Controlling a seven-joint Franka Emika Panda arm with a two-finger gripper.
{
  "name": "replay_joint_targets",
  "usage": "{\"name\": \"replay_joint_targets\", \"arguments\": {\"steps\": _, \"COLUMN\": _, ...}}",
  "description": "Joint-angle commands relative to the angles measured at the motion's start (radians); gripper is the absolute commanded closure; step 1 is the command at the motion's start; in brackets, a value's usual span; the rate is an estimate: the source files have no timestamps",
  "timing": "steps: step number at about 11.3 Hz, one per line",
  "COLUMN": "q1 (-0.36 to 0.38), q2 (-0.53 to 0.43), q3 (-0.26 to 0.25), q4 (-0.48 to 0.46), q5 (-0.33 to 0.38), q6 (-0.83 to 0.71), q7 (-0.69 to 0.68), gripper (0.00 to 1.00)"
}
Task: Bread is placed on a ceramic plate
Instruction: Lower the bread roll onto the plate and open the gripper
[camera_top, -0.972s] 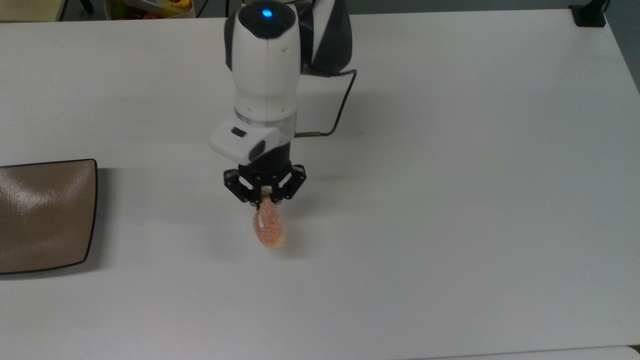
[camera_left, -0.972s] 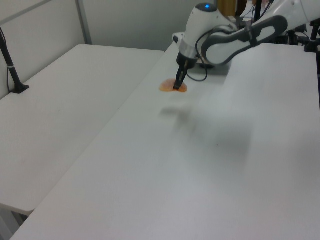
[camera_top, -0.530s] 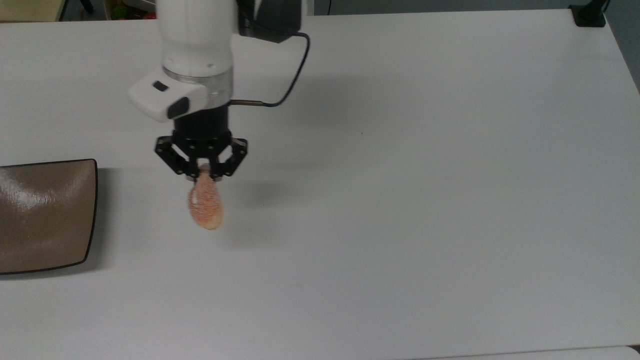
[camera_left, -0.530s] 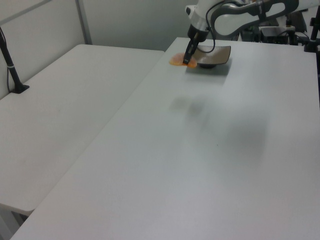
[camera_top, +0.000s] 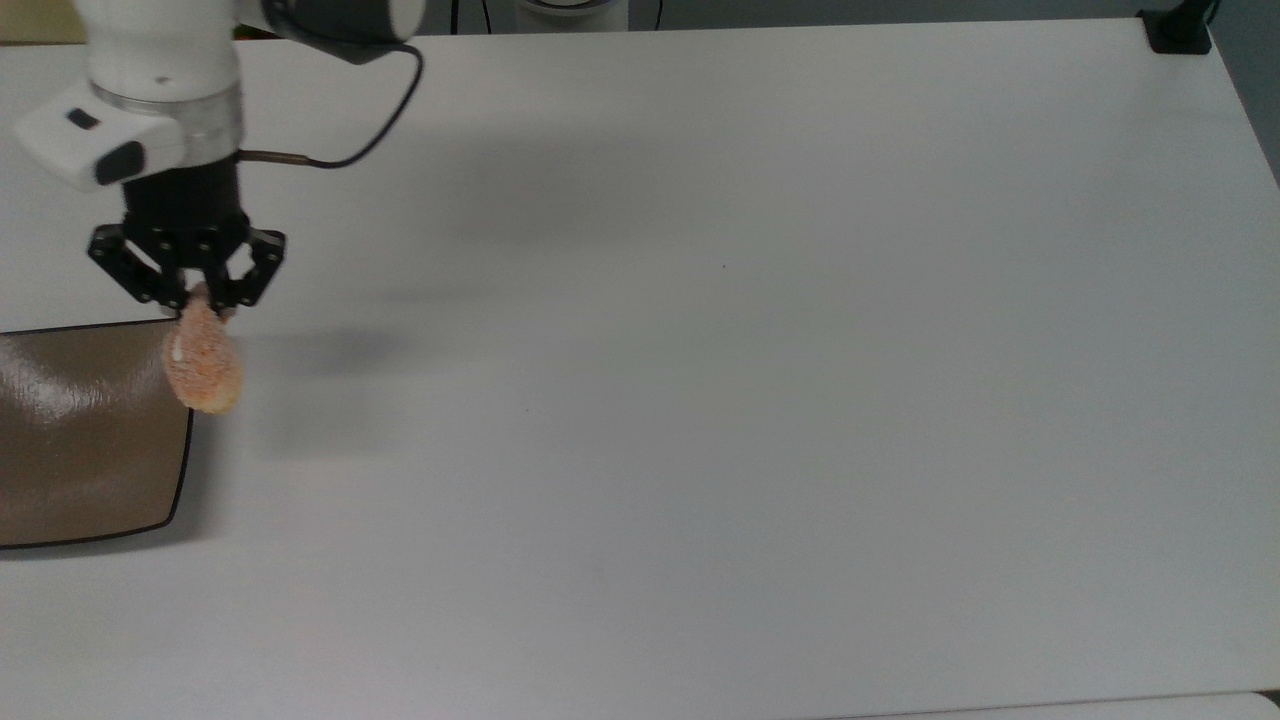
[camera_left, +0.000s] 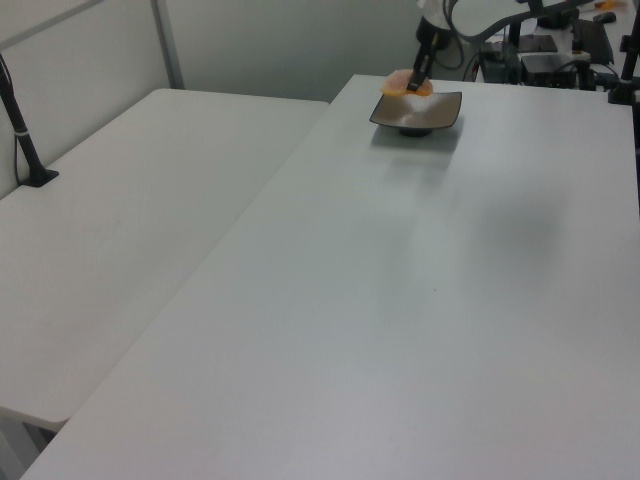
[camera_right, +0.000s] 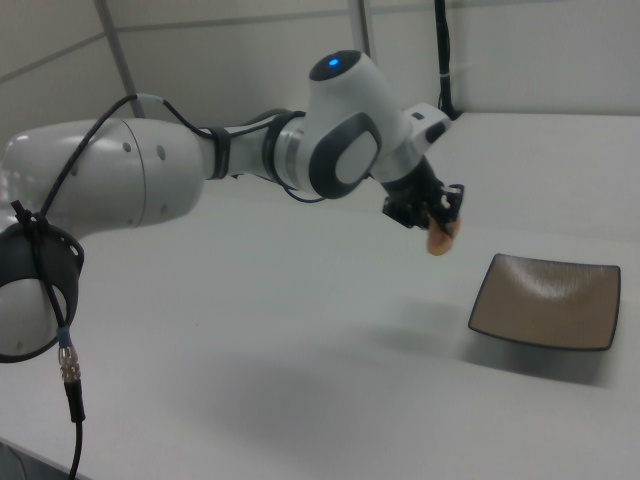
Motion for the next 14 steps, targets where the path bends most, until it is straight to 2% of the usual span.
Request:
{"name": "replay_joint_targets", "arguments": {"steps": 1, "q1": -0.065, "q2": 0.041, "q3": -0.006, "q4": -0.008, "q5": 0.052, "q6": 0.146, "q7": -0.103, "gripper": 0.99}}
{"name": "replay_joint_targets", "arguments": {"steps": 5, "q1": -0.111, "q2": 0.154, "q3": -0.009, "q4": 0.003, "q5": 0.046, "q6": 0.362, "q7": -0.103, "gripper": 0.99}}
{"name": "replay_joint_targets", "arguments": {"steps": 8, "q1": -0.142, "q2": 0.24, "q3": -0.012, "q4": 0.05, "q5": 0.037, "q6": 0.407, "q7": -0.107, "gripper": 0.99}}
{"name": "replay_joint_targets", "arguments": {"steps": 11, "q1": -0.145, "q2": 0.299, "q3": -0.041, "q4": 0.075, "q5": 0.037, "q6": 0.462, "q7": -0.107, "gripper": 0.98}}
{"name": "replay_joint_targets", "arguments": {"steps": 12, "q1": -0.145, "q2": 0.309, "q3": -0.041, "q4": 0.075, "q5": 0.037, "q6": 0.473, "q7": -0.107, "gripper": 0.96}}
{"name": "replay_joint_targets", "arguments": {"steps": 14, "q1": -0.145, "q2": 0.314, "q3": -0.042, "q4": 0.075, "q5": 0.035, "q6": 0.473, "q7": -0.109, "gripper": 0.8}}
